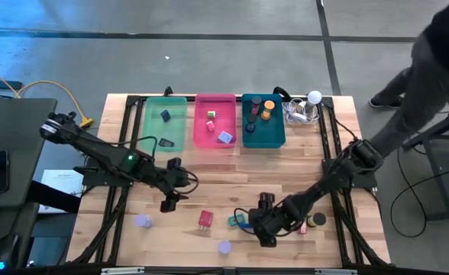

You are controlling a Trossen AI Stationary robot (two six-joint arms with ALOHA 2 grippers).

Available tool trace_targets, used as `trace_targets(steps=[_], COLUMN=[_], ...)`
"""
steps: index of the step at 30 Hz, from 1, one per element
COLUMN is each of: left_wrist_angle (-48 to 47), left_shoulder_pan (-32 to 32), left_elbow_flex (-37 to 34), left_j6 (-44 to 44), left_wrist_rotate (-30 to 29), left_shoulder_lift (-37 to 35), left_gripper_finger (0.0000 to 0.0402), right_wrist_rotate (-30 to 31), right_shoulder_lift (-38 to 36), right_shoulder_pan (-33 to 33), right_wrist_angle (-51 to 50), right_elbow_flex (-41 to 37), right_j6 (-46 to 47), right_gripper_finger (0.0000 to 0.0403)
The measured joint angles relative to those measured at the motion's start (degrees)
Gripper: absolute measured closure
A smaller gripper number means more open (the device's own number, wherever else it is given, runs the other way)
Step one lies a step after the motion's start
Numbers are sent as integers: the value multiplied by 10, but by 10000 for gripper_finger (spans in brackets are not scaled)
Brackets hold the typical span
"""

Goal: Pick & Place Office items
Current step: Put the dark blue digital timer into the green bin

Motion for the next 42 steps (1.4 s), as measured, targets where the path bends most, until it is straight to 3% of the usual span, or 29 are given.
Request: trace_targets(steps=[7,28,36,42], left_wrist_angle=[11,29,41,41], left_shoulder_pan=[0,-1,-1,-1], left_elbow_flex=[0,0,0,0], left_j6=[2,7,19,19], left_wrist_rotate=[0,0,0,-1], left_shoulder_lift=[24,44,44,44], left_gripper_finger=[165,165,165,165], right_wrist_rotate=[-34,-115,-131,-139], right_shoulder_lift=[1,64,65,65], right_shoulder_pan=[-14,-45,-52,-53], right_wrist_angle=[12,60,57,56], right_elbow_flex=[0,-1,-1,-1], right_j6=[-6,-55,-69,-75], right_gripper_finger=[144,165,232,327])
